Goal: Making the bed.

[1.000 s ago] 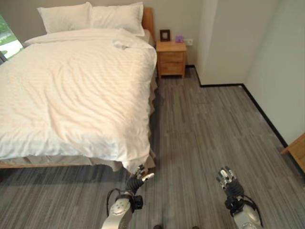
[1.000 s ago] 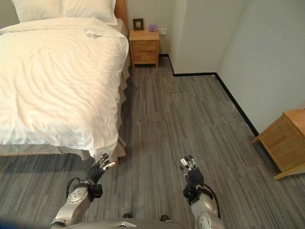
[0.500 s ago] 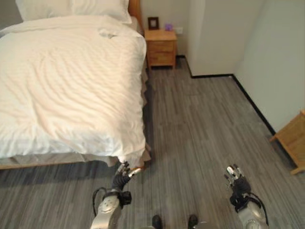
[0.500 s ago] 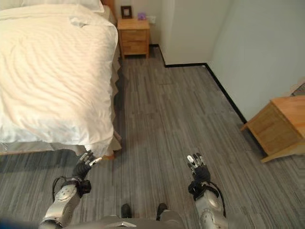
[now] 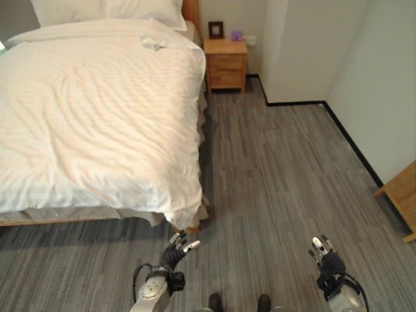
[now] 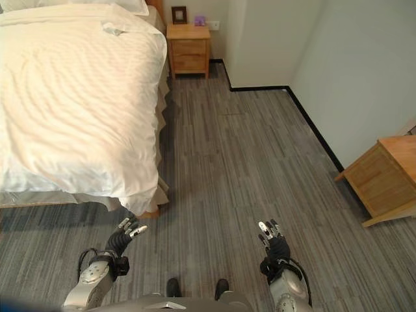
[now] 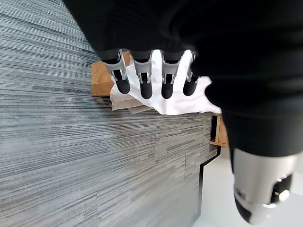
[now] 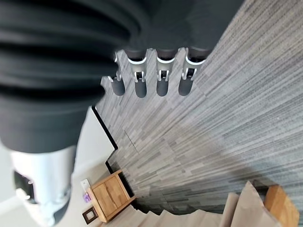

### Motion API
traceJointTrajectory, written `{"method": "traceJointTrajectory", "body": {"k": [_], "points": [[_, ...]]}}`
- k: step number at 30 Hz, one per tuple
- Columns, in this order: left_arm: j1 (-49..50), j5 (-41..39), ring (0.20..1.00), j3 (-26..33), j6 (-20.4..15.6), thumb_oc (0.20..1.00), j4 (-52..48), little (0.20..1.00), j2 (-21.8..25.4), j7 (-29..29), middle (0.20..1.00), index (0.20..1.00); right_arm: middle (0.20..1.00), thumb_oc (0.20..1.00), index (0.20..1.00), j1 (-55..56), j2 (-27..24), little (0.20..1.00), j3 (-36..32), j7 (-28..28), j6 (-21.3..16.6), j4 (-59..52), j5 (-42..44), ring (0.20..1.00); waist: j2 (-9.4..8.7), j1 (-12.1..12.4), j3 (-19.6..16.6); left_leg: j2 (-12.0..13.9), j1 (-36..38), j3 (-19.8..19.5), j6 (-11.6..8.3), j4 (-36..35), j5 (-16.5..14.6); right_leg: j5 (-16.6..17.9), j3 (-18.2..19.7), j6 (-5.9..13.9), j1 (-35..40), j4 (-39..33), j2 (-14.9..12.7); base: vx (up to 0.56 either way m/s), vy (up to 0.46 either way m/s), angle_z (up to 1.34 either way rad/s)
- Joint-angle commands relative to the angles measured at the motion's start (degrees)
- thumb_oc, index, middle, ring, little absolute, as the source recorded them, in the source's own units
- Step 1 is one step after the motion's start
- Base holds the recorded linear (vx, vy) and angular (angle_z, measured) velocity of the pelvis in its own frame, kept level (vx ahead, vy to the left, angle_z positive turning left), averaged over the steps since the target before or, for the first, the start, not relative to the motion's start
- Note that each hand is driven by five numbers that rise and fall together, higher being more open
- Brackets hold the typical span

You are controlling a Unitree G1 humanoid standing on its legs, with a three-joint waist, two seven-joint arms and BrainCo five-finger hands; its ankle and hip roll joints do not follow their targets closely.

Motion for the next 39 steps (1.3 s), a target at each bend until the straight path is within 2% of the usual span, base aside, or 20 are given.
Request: {"method": "traceJointTrajectory", "body": {"k": [1, 5, 9, 11, 13, 14, 16, 17, 19, 20, 22, 25, 28, 30, 31, 32, 33, 34, 37, 39], "points": [[-2.4, -0.7, 1.000, 3.3, -2.0, 1.000, -3.1, 1.000, 2.5, 1.3, 1.000, 1.000, 1.000, 1.000, 1.000, -4.6, 0.5, 1.000, -0.8, 1.9, -1.9, -4.4, 7.3, 1.000, -0.87, 0.6, 3.5, -1.0, 4.8, -2.7, 0.85, 1.5, -4.1, 6.8, 3.2, 6.17, -4.8, 15.7, -4.0, 0.06, 0.108, -0.25], [-1.3, -0.7, 1.000, 4.4, -1.5, 1.000, -3.8, 1.000, 3.1, 1.4, 1.000, 1.000, 1.000, 1.000, 1.000, -3.7, 1.8, 1.000, -3.0, 1.3, -2.4, -4.4, 11.0, 1.000, 0.76, -1.0, 5.9, 0.2, 9.8, -2.0, 1.27, 0.5, -5.6, 10.0, 0.9, 7.44, -12.9, 28.8, -5.5, 0.25, 0.091, -0.25], [-2.8, 0.2, 1.000, 4.2, -0.9, 1.000, -3.1, 1.000, 4.7, 0.9, 1.000, 1.000, 1.000, 1.000, 1.000, -2.9, 3.7, 1.000, -5.5, -0.8, -3.4, -4.6, 18.4, 1.000, -0.31, -4.5, 5.8, 1.1, 14.1, -3.9, -1.83, 0.3, -7.7, 8.8, 1.2, 6.26, -15.9, 10.5, -4.1, 0.42, -0.132, 0.17], [-4.3, 1.2, 1.000, 4.0, -1.1, 1.000, -2.5, 1.000, 5.0, 1.2, 1.000, 1.000, 1.000, 1.000, 1.000, -1.2, 4.1, 1.000, -5.8, -0.7, -3.1, -6.4, 18.8, 1.000, -0.52, -6.6, 5.4, 3.5, 17.5, -5.6, -4.46, 0.3, -9.0, 13.0, 3.6, 7.58, -17.8, -1.1, -2.6, 0.61, -0.277, 0.26], [-4.6, 1.6, 1.000, 3.7, -1.2, 1.000, -2.6, 1.000, 4.9, 1.2, 1.000, 1.000, 1.000, 1.000, 1.000, -0.7, 4.2, 1.000, -5.8, -0.2, -3.1, -6.2, 19.3, 1.000, -0.38, -6.7, 5.2, 4.3, 18.4, -6.2, -4.92, 0.3, -8.4, 14.0, 2.9, 7.54, -17.8, -0.9, -2.6, 0.51, -0.245, 0.62], [-5.7, 2.1, 1.000, 1.9, -1.5, 1.000, -2.2, 1.000, 4.4, 0.9, 1.000, 1.000, 1.000, 1.000, 1.000, -0.3, 3.8, 1.000, -4.9, 0.5, -3.0, -6.2, 19.9, 1.000, 0.05, -6.8, 4.8, 6.6, 18.1, -7.4, -6.37, 4.8, -5.0, 11.7, 2.9, 5.76, -16.2, 2.1, -1.3, 0.66, -0.389, 0.68], [-6.3, 1.7, 1.000, 1.0, -1.3, 1.000, -2.3, 1.000, 3.9, 1.1, 1.000, 1.000, 1.000, 1.000, 1.000, -0.7, 2.9, 1.000, -4.1, 0.1, -3.3, -4.8, 20.5, 1.000, -0.03, -7.1, 3.8, 10.0, 11.3, -7.6, -7.97, 21.2, 7.3, 9.2, 1.9, 2.16, -12.5, 2.1, 0.7, 0.78, -0.676, 0.90], [-7.3, -0.7, 1.000, -0.2, -0.6, 1.000, -4.6, 1.000, 4.0, 0.2, 1.000, 1.000, 1.000, 1.000, 1.000, -1.1, 2.2, 1.000, -3.6, -0.7, -4.0, -6.0, 21.4, 1.000, -3.74, -4.0, 5.9, 12.7, -2.1, -5.0, -5.63, 45.5, 10.8, 6.0, 0.1, -2.88, -3.8, -1.6, 2.5, 0.86, -0.886, 0.59], [-8.3, -1.5, 1.000, -1.7, -0.6, 1.000, -5.7, 1.000, 3.6, 0.3, 1.000, 1.000, 1.000, 1.000, 1.000, -3.4, -0.1, 1.000, -2.3, -1.3, -3.0, -4.5, 19.0, 1.000, -4.91, 0.3, 7.9, 9.9, -13.7, -3.1, -5.94, 52.5, 5.6, 3.7, 0.4, -2.88, 3.3, -4.4, 2.4, 0.93, -0.566, -0.01], [-8.1, -1.4, 1.000, -2.4, -0.9, 1.000, -5.8, 1.000, 2.9, -0.4, 1.000, 1.000, 1.000, 1.000, 1.000, -4.1, -0.4, 1.000, -1.7, -1.3, -2.8, -5.2, 18.7, 1.000, -4.64, 2.8, 6.9, 7.1, -18.4, -1.5, -5.87, 42.4, 4.8, 2.6, 0.9, -1.88, 7.4, -6.3, 2.3, 0.91, -0.157, -0.39], [-7.4, -1.3, 1.000, -3.2, -1.2, 1.000, -5.8, 1.000, 2.7, -1.0, 1.000, 1.000, 1.000, 1.000, 1.000, -4.3, -0.6, 1.000, -1.3, -0.7, -3.0, -6.0, 18.3, 1.000, -4.14, 4.7, 5.6, 5.8, -19.4, -0.2, -5.56, 31.2, 6.4, 0.6, 1.3, -1.19, 10.3, -7.0, 2.7, 0.73, 0.005, -0.99], [-6.9, -0.1, 1.000, -4.5, -1.4, 1.000, -5.8, 1.000, 2.6, -1.4, 1.000, 1.000, 1.000, 1.000, 1.000, -4.5, -0.4, 1.000, 0.4, 0.1, -3.1, -5.0, 16.5, 1.000, -2.19, 7.4, 3.7, 2.3, -18.5, -0.4, -5.74, 5.6, 12.1, -2.3, 2.2, -0.01, 17.1, -8.5, 4.9, 0.66, 0.073, -0.97], [-5.8, 0.3, 1.000, -3.7, -1.1, 1.000, -8.0, 1.000, 3.1, -1.6, 1.000, 1.000, 1.000, 1.000, 1.000, -4.9, -0.4, 1.000, 1.3, 1.5, -1.3, -5.1, 13.8, 1.000, -2.48, 8.2, 1.8, 1.5, -17.9, 4.6, -5.23, 4.8, 14.1, -2.8, 2.8, 0.87, 21.8, -6.8, 4.7, 0.79, 0.056, -0.10], [-4.2, -0.1, 1.000, -3.3, -1.1, 1.000, -9.3, 1.000, 3.3, -2.5, 1.000, 1.000, 1.000, 1.000, 1.000, -3.4, 0.7, 1.000, 1.7, 2.4, -0.8, -6.6, 13.9, 1.000, -3.80, 7.6, 0.1, 0.4, -15.7, 6.9, -2.35, 5.3, 11.7, -1.7, 2.7, 2.48, 21.2, -1.8, 3.3, 0.63, 0.098, 0.39], [-3.9, 0.3, 1.000, -3.1, -1.2, 1.000, -9.6, 1.000, 3.6, -2.5, 1.000, 1.000, 1.000, 1.000, 1.000, -3.1, 1.3, 1.000, 2.1, 2.7, -1.1, -6.4, 13.5, 1.000, -5.05, 7.9, -0.6, -0.8, -15.3, 6.7, -0.72, 6.9, 9.5, 2.2, 3.0, 4.39, 19.8, 4.0, 2.1, 0.62, 0.151, -0.18], [-3.6, 1.2, 1.000, -3.6, -1.2, 1.000, -9.8, 1.000, 3.8, -2.7, 1.000, 1.000, 1.000, 1.000, 1.000, -3.0, 1.9, 1.000, 2.6, 3.0, -1.1, -6.0, 13.1, 1.000, -6.48, 8.0, -0.7, -2.9, -14.0, 5.5, 0.60, 8.6, 6.0, 10.8, 3.9, 7.81, 18.2, 15.0, 0.2, 0.42, 0.116, -0.48], [-3.6, 1.2, 1.000, -3.6, -1.2, 1.000, -9.9, 1.000, 3.9, -2.6, 1.000, 1.000, 1.000, 1.000, 1.000, -3.0, 1.9, 1.000, 2.6, 3.0, -1.1, -6.0, 13.0, 1.000, -6.50, 8.1, -0.9, -2.8, -14.2, 5.7, 0.70, 8.8, 5.9, 10.8, 4.1, 7.89, 17.9, 15.2, 0.2, 0.61, 0.201, -0.51], [-4.3, 0.9, 1.000, -3.5, -0.9, 1.000, -10.7, 1.000, 4.3, -2.0, 1.000, 1.000, 1.000, 1.000, 1.000, -4.0, 3.2, 1.000, 3.0, 2.5, -1.1, -5.8, 13.5, 1.000, -4.65, 7.4, 0.6, -1.8, -9.2, 5.0, 3.05, 10.1, 2.4, 20.5, 4.8, 8.51, 10.8, 30.1, -1.4, 0.54, 0.216, -0.19], [-5.3, 0.1, 1.000, -3.6, -1.3, 1.000, -10.8, 1.000, 4.9, -1.7, 1.000, 1.000, 1.000, 1.000, 1.000, -4.8, 2.8, 1.000, 4.5, 3.1, -0.6, -6.0, 11.6, 1.000, -1.32, 4.1, 2.7, -0.8, -1.6, 0.8, 4.55, 8.4, -0.3, 14.4, 3.9, 5.98, -2.1, 42.1, -1.9, 0.62, 0.156, 0.64], [-6.5, -0.3, 1.000, -3.6, -1.6, 1.000, -10.5, 1.000, 5.2, -1.9, 1.000, 1.000, 1.000, 1.000, 1.000, -5.1, 2.5, 1.000, 5.2, 4.5, -0.3, -7.1, 12.7, 1.000, -0.84, 2.1, 3.5, -1.2, 2.8, -2.4, 3.91, 7.5, -1.5, 9.9, 3.5, 4.44, -6.6, 35.4, -4.0, 0.62, -0.036, 0.54]]}}
